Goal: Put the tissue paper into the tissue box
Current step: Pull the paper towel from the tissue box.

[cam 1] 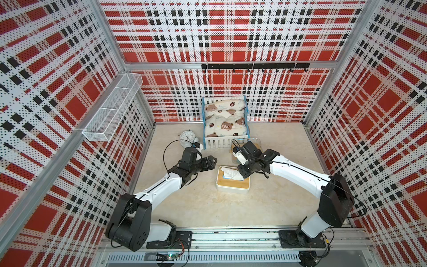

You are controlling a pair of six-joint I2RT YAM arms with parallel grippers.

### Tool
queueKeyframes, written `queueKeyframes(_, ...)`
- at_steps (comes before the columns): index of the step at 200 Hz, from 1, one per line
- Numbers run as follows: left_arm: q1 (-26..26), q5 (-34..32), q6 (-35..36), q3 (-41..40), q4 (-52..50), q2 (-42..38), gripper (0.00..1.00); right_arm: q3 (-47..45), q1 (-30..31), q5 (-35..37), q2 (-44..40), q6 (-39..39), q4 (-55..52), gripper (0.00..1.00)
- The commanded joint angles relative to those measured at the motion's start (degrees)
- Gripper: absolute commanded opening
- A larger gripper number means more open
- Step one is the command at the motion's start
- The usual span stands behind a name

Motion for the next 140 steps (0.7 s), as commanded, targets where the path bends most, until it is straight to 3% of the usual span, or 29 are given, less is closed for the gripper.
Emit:
queueKeyframes(1,-0.5,-0.6,0.8,0.5,0.8,-0.6,0.89,-3.5,1.2,-7.1,-3.4,0.4,4.9,0.34)
queueKeyframes(19,-0.5,-0.5,0.9,0.6,0.9,-0.6,0.89,-5.2,2.2,-9.4,-3.0,1.5,7.2,0.37)
queueKeyframes(60,-0.5,0.0,0.8,0.7,1.1,-0.5,0.89,-5.7,4.1,-7.3,1.3,5.0,10.9,0.4)
queueKeyframes(103,-0.5,-0.4,0.9,0.7,0.8,-1.3,0.89,-2.5,4.4,-0.1,5.1,9.9,10.8,0.48)
queueKeyframes(140,-0.5,-0.7,1.0,0.3,0.6,-1.7,0.89,-0.8,4.6,12.1,5.1,16.2,7.8,0.42)
